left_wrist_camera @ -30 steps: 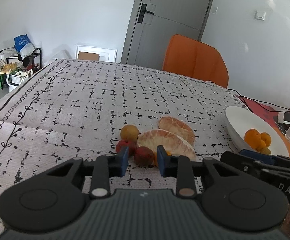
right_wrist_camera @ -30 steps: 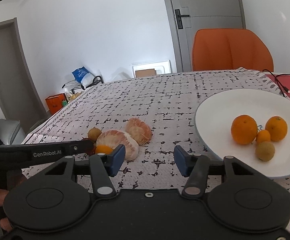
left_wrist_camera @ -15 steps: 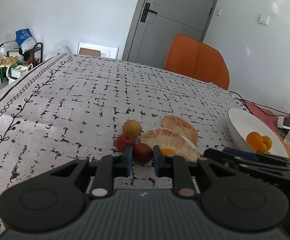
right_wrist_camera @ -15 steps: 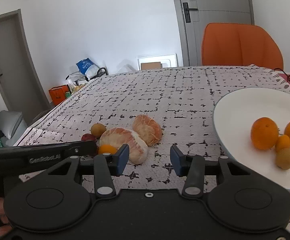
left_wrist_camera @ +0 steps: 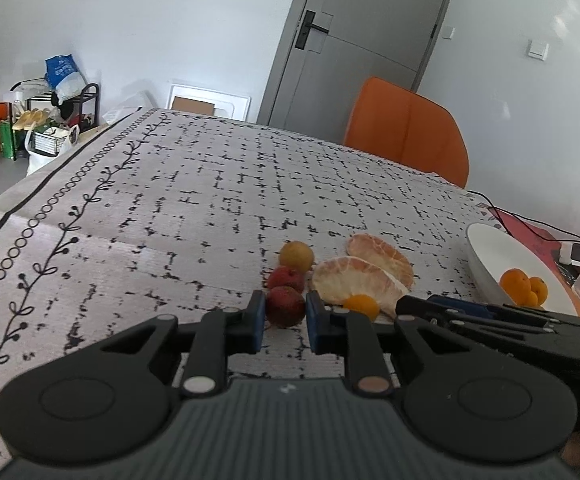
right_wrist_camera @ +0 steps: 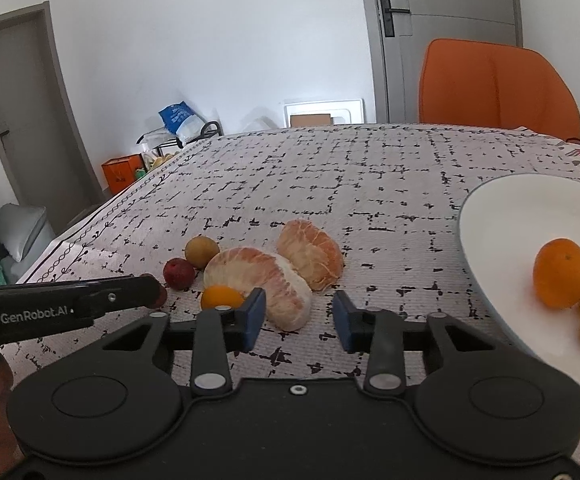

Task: Organize fruits
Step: 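Close the right tool on a pomelo segment while the left tool holds the red plum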

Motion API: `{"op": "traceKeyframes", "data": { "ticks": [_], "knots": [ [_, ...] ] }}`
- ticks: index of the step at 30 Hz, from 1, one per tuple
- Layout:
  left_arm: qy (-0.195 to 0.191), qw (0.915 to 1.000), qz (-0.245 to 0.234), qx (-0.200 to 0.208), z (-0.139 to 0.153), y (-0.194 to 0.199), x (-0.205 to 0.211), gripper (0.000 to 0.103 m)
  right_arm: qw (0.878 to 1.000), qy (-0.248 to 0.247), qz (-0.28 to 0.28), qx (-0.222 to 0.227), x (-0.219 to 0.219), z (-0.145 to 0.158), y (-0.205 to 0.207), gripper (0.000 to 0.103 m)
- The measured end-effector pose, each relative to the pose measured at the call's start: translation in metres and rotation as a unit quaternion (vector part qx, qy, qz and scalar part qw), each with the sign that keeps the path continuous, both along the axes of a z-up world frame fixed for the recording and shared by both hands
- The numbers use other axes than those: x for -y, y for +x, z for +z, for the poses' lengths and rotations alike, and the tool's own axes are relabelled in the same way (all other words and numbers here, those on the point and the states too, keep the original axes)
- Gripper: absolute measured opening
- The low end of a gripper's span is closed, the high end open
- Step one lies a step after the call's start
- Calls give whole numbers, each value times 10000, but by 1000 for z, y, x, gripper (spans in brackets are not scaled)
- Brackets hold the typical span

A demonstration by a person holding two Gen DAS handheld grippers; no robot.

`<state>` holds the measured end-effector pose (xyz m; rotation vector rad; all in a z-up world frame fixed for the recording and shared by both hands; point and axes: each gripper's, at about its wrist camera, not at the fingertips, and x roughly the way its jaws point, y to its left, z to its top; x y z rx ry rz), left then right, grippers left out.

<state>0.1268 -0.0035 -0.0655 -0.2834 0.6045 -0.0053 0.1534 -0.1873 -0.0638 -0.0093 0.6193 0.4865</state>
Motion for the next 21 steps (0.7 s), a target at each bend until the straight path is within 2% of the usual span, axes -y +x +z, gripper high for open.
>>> {"op": "traceKeyframes", "data": {
  "ticks": [4,17,21],
  "knots": [
    [3,10000,72,-11,0,-2,-5,20,9999,-38,93,-27,-5,-2,-2,19],
    [30,9999,150,-53,-2,-6,-11,20,9999,65,76,-139,0,0,-15,15],
    [58,9998,163,-70,-2,-9,-11,20,9993,182,166,-295,2,1,-24,10]
  ]
}}
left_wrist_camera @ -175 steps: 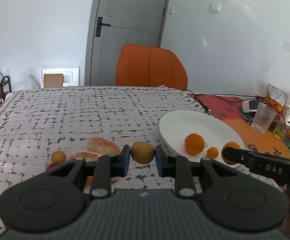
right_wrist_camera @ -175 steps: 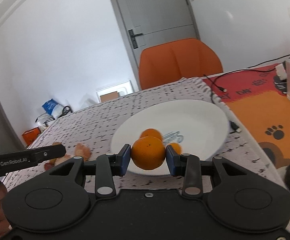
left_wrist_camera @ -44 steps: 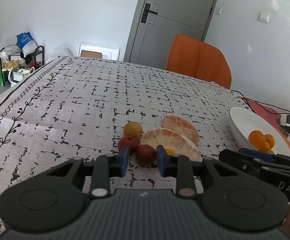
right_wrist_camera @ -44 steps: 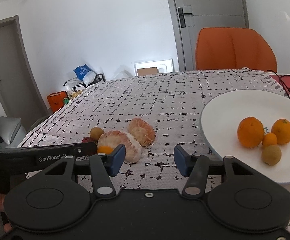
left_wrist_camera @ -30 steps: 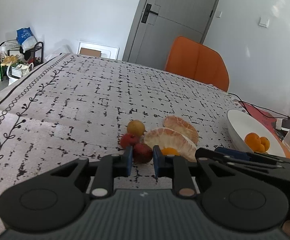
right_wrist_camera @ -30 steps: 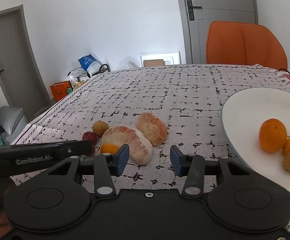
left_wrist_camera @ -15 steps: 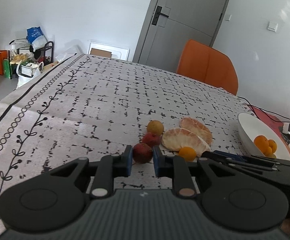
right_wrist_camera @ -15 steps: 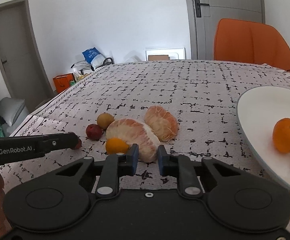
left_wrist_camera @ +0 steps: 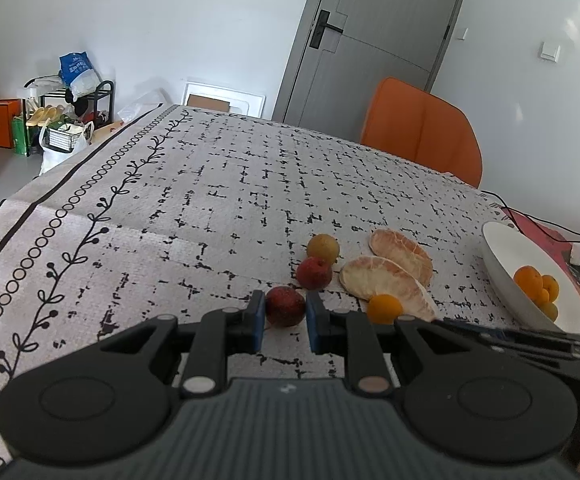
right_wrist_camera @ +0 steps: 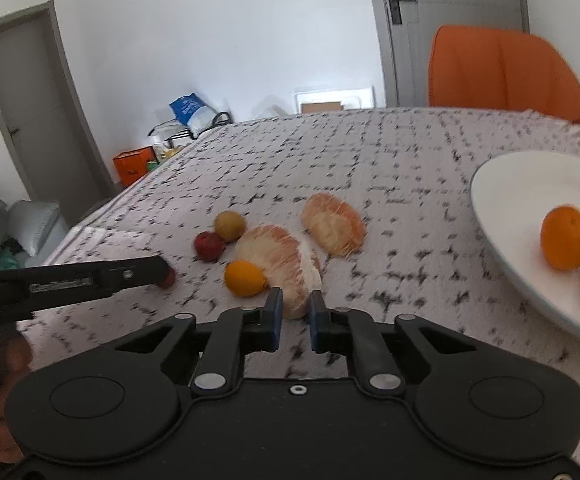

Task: Organize fruits
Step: 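Close the right tool on a pomelo segment while the left tool holds the red plum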

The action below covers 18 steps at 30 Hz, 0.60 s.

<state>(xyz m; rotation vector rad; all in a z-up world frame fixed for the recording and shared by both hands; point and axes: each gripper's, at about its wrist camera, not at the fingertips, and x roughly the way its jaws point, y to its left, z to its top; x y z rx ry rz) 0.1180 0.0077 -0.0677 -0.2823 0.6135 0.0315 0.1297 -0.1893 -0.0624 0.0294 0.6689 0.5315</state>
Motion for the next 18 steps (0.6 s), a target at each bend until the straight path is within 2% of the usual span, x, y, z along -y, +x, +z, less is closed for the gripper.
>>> {"op": "traceKeyframes", "data": {
  "ticks": [9,14,18],
  "knots": [
    [103,9999,0,-95,-2,3,3,21,9995,-227,50,204,-8,5,0,24],
    [101,9999,14,-118,-6,6,3,22,9989,-388,106,238,-13,2,7,34],
    [78,9999,42,-114,-6,9,1,23,9983,-489,136,277,-17,0,10,47]
  ]
}}
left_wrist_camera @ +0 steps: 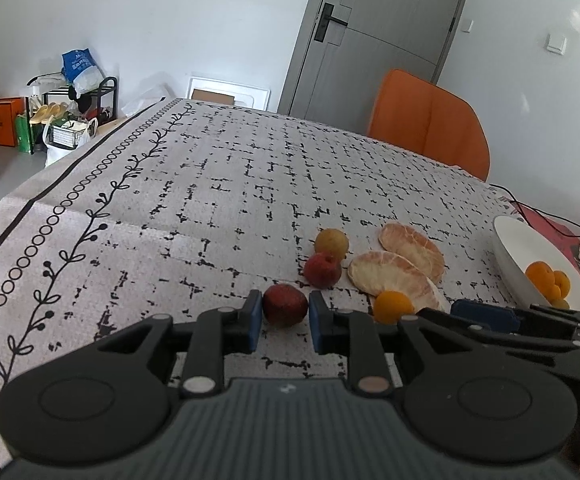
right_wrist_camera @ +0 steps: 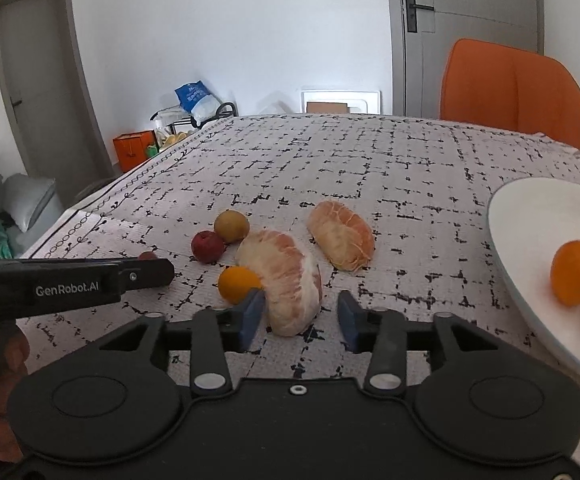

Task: Organize fruits
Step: 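Close the right tool on a pomelo segment while the left tool holds the red plum, then carry the red plum and pomelo segment over the white bowl with both tools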

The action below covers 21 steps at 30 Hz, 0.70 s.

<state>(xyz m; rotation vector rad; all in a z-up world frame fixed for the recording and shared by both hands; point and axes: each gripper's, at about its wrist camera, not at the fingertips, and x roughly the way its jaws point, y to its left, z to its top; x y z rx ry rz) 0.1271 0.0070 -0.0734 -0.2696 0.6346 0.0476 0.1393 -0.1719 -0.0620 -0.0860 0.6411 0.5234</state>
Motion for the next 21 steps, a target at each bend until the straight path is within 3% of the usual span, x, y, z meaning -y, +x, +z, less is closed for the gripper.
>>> {"op": "traceKeyframes", "data": {
  "ticks": [21],
  "knots": [
    [-111,9999,14,29,1,-2,-16,22,9984,-406,320,226,-30,-3,20,60]
  ]
}}
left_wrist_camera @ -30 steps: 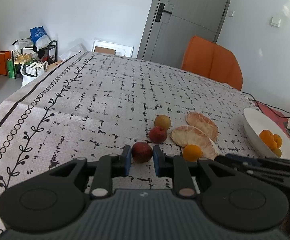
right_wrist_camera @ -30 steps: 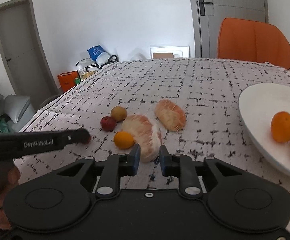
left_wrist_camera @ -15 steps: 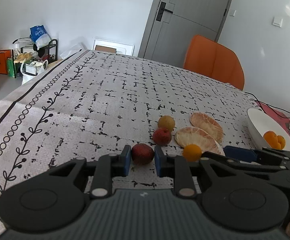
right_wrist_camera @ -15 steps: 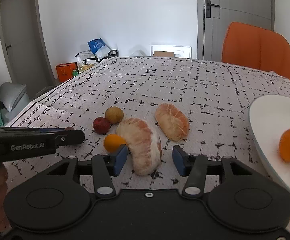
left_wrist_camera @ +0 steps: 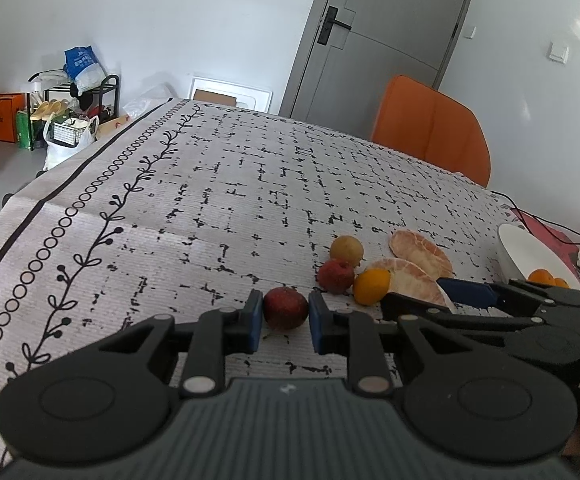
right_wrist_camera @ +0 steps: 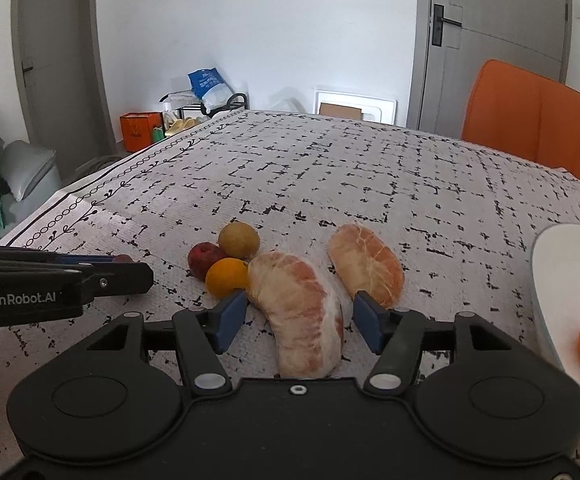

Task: Organize fruits
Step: 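Carry the red plum and pomelo segment over the white bowl with both tools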

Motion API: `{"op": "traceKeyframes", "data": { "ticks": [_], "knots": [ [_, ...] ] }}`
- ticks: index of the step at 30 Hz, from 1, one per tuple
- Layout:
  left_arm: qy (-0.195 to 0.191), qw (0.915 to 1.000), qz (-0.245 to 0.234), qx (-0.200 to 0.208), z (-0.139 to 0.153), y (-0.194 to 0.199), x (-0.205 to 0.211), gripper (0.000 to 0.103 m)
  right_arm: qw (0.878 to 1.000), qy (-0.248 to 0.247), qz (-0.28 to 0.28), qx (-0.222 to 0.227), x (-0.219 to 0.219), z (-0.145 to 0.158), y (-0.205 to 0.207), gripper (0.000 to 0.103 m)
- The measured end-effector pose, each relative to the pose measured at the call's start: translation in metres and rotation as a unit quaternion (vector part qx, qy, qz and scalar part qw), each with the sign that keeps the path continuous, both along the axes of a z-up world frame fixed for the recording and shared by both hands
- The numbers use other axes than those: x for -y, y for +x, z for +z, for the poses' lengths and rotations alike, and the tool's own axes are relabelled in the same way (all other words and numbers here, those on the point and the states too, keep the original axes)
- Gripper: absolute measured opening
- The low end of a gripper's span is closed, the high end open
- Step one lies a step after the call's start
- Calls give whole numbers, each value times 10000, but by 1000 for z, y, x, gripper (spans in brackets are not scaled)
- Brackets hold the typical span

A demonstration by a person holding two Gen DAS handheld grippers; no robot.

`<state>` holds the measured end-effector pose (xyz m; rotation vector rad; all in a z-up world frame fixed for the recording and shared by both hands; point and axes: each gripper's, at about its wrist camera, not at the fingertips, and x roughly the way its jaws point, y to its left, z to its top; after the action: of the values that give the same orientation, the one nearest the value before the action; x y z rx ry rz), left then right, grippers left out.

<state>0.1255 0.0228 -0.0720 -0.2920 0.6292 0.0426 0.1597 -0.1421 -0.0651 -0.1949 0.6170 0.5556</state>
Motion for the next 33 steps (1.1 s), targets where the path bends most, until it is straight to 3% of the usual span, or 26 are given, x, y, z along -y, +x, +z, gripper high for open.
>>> {"op": "traceKeyframes", "data": {
  "ticks": [3,7,19,33],
  "knots": [
    [1,10000,-4,8,0,0,1,22,10000,20,32,8,1,0,1,46],
    [4,10000,-17,44,3,-2,2,22,10000,1,54,39,3,1,-5,40],
    [32,9996,-199,185,14,-8,20,22,9991,334,-244,3,36,10,-25,39],
    [189,9978,-523,365,29,-3,56,22,9951,659,-665,316,81,31,-37,39]
  ]
}}
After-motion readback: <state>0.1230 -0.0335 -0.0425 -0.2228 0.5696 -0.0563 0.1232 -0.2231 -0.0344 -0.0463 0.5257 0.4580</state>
